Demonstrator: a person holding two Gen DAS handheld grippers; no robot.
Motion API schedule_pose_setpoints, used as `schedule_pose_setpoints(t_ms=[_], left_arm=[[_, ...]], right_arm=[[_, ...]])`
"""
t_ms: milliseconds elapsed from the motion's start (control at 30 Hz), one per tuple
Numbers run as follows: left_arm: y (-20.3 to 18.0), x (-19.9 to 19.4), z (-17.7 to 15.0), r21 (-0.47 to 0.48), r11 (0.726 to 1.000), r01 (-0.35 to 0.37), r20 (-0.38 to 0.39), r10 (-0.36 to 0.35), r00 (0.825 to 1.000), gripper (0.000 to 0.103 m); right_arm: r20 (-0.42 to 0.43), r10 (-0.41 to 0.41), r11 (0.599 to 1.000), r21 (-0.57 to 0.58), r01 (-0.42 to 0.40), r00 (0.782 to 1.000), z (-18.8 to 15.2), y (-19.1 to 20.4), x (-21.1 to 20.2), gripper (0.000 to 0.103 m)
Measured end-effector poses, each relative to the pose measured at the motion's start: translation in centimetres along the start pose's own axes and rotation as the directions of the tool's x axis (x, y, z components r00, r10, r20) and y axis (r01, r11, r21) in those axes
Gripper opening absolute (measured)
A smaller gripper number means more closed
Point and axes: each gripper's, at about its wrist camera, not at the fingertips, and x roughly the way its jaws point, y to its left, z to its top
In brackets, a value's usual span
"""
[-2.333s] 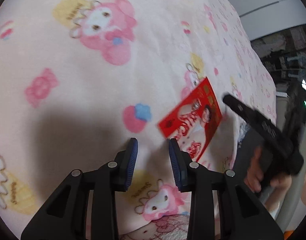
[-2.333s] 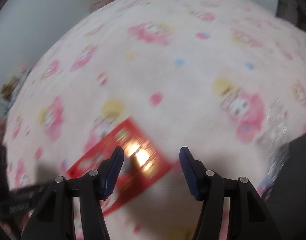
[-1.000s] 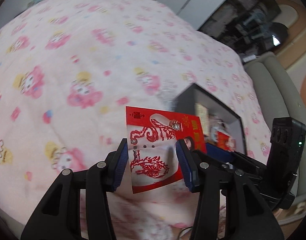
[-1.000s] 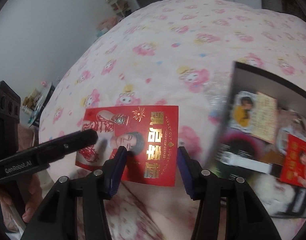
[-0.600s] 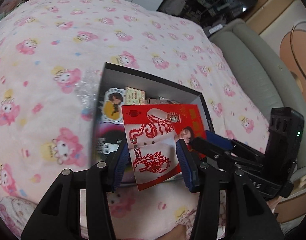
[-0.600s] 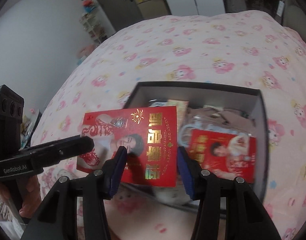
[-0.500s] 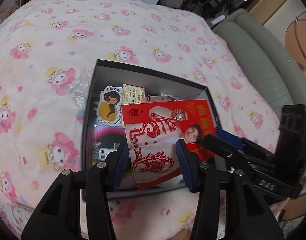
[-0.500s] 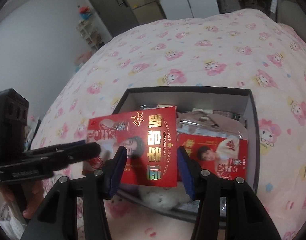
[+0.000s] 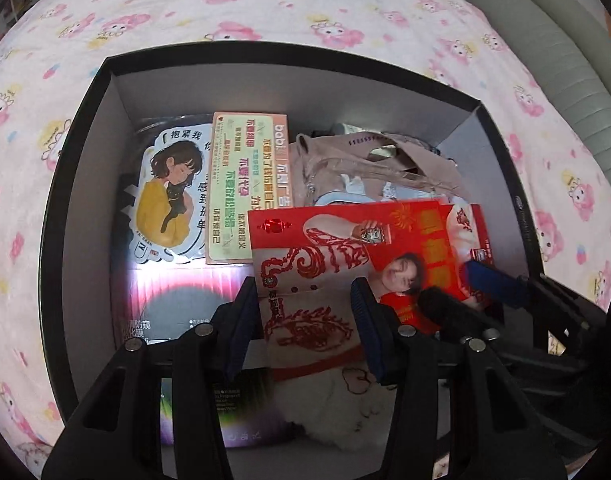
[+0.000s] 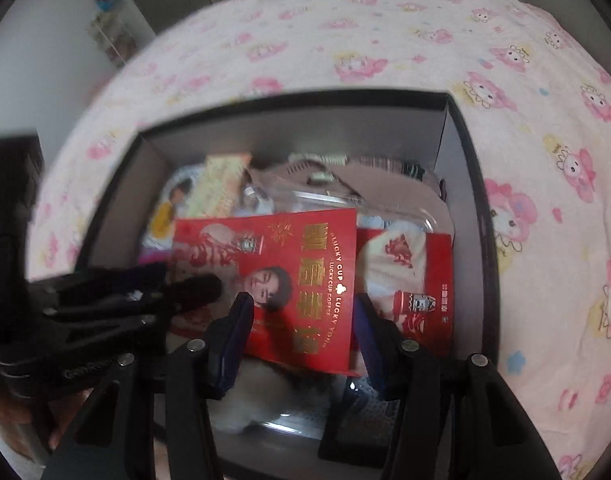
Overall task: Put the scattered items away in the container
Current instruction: 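Lower the second red envelope onto the items in the box and open the right tool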
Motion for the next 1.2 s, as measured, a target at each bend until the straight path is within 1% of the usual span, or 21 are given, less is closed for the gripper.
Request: schedule_pose_setpoints(t_ms=[33,67,100,133,200,267,333,400,433,467,500,533,600,633,767,800,867,933,1033,1133,1200], left_arm=[[0.2,-0.2,-0.1,-0.010,1.000,0.007,0.004,-0.007,1.000,0.047],[0.5,-0.6,-0.2,-0.023,1.000,0.015,0.015,-0.015,1.000,0.047],[0.7,-1.0,-0.4,-0.033,0.999,0.021,0.029,-0.020,0.999,0.047],[1.1,-1.5,-0.7,-0.047,0.999,0.019,0.048,-0.017,0.999,0.047],[1.6,-1.6,-1.0,-0.074,0.997,0.008,0.063,-0.003,0.998,0.046],[1.8,-1.1,-1.1,-0.092,0.996,0.021,0.043,-0.017,0.999,0.044],[1.4,-0.6,-1.1,-0.091,0.994,0.059,0.028,-0.056,0.998,0.044],[0.6,-0.1,-0.8,-0.072,0.993,0.089,0.014,-0.088,0.996,0.044],[0.1,-0.3,-0.6,-0.057,0.995,0.082,0.020,-0.081,0.997,0.044],[-0.2,-0.5,-0.7,-0.042,0.995,0.093,0.028,-0.092,0.995,0.044],[-0.4,-0.9,-0.8,-0.041,0.991,0.131,0.034,-0.130,0.991,0.044],[-0.1,-1.1,-1.0,-0.055,0.987,0.152,0.046,-0.150,0.988,0.044],[0.6,-1.6,-1.1,-0.090,0.986,0.143,0.067,-0.137,0.988,0.044],[0.9,-1.7,-1.2,-0.099,0.985,0.140,0.070,-0.133,0.989,0.044],[1.0,-1.0,-1.4,-0.090,0.978,0.186,0.039,-0.183,0.982,0.042],[0.9,-0.8,-1.2,-0.092,0.979,0.184,0.033,-0.181,0.983,0.039],[0.8,-0.5,-1.1,-0.089,0.979,0.183,0.031,-0.181,0.983,0.037],[0.7,-0.5,-0.8,-0.093,0.978,0.185,0.030,-0.183,0.983,0.037],[0.8,-0.5,-0.7,-0.109,0.970,0.218,0.033,-0.215,0.976,0.038],[0.9,-0.9,-0.8,-0.112,0.973,0.201,0.046,-0.197,0.979,0.040],[1.3,-0.7,-1.2,-0.117,0.975,0.191,0.029,-0.189,0.982,0.040]], right_arm=[[-0.013,-0.044,0.999,-0.014,0.044,0.999,-0.2,0.1,0.4,0.047],[-0.008,-0.068,0.997,-0.030,0.068,0.998,-0.3,0.3,0.4,0.045],[0.002,-0.074,0.996,-0.040,0.074,0.997,-0.3,0.4,0.1,0.045],[0.015,-0.068,0.997,-0.043,0.069,0.998,-0.4,0.3,-0.3,0.045],[0.071,-0.064,0.998,-0.011,0.065,0.995,-0.1,-0.2,-1.8,0.045],[0.116,-0.054,0.998,0.029,0.051,0.992,-0.2,-1.2,-2.7,0.045],[0.117,-0.038,0.998,0.053,0.032,0.992,-0.2,-1.7,-3.0,0.045],[0.096,-0.024,0.998,0.064,0.017,0.995,-0.4,-1.9,-2.8,0.045],[0.091,-0.023,0.998,0.062,0.017,0.996,-0.3,-1.9,-2.8,0.045],[0.092,-0.026,0.998,0.057,0.020,0.995,-0.3,-1.8,-2.9,0.045],[0.106,-0.036,0.998,0.051,0.031,0.994,-0.3,-1.7,-3.1,0.045],[0.118,-0.044,0.998,0.048,0.038,0.992,-0.2,-1.6,-3.2,0.045],[0.129,-0.045,0.998,0.053,0.038,0.991,-0.3,-1.6,-3.3,0.045],[0.124,-0.040,0.998,0.054,0.034,0.991,-0.3,-1.6,-3.1,0.045],[0.082,-0.029,0.999,0.024,0.027,0.996,-0.1,-0.8,-1.9,0.044],[0.069,-0.027,1.000,0.018,0.026,0.997,-0.1,-0.6,-1.6,0.043],[0.052,-0.035,0.999,0.016,0.034,0.998,-0.1,-0.6,-1.1,0.038],[0.030,-0.032,0.999,0.032,0.031,0.999,-0.2,-0.8,-0.7,0.036],[0.019,-0.026,0.999,0.040,0.025,0.999,-0.2,-1.0,-0.5,0.035],[0.011,-0.051,0.998,0.037,0.050,0.999,-0.2,-0.7,-0.3,0.035],[-0.005,-0.059,0.998,0.035,0.059,0.998,-0.2,-0.7,0.2,0.036]])
